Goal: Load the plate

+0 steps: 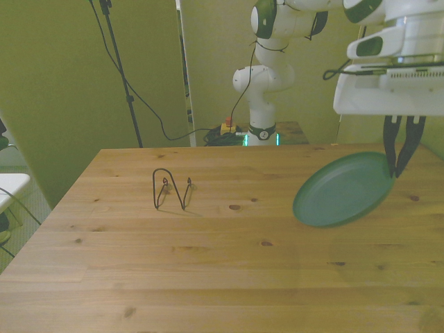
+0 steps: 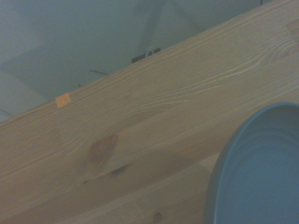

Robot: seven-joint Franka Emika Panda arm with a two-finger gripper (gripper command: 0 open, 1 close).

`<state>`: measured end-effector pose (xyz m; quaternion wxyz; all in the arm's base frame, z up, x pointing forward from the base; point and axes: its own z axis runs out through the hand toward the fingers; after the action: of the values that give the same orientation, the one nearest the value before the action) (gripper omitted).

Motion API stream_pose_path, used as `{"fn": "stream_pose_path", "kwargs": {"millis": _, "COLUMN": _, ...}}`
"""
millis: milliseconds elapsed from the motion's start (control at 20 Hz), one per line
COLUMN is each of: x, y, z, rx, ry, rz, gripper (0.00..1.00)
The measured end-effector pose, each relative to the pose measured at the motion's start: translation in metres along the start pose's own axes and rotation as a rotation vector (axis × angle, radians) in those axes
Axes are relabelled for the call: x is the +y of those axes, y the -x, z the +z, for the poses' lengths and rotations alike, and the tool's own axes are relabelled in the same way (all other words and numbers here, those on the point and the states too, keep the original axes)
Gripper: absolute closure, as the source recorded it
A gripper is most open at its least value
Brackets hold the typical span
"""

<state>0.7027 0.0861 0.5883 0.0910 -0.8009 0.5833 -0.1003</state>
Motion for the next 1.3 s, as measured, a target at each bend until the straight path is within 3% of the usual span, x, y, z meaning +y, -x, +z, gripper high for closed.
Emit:
{"fn": "stream_pose_path", "kwargs": {"millis": 300, "x": 0.008, "y": -0.011, "z": -0.003, "rx": -0.027, "ry": -0.006, "rz": 0.005, "gripper": 1.00}}
{"fn": "stream_pose_path", "kwargs": {"millis": 550, "x": 0.026, "y": -0.036, "z": -0.031, "rx": 0.000, "ry": -0.108, "rz": 0.050, "gripper": 1.00}}
{"fn": "stream_pose_path", "kwargs": {"millis": 900, "x": 0.102, "y": -0.083, "z": -0.092, "rx": 0.044, "ry": -0.283, "rz": 0.070, "gripper": 1.00}}
{"fn": "stream_pose_path", "kwargs": {"millis": 1300, "x": 0.198, "y": -0.126, "z": -0.102, "rx": 0.120, "ry": -0.447, "rz": 0.109, "gripper": 1.00}}
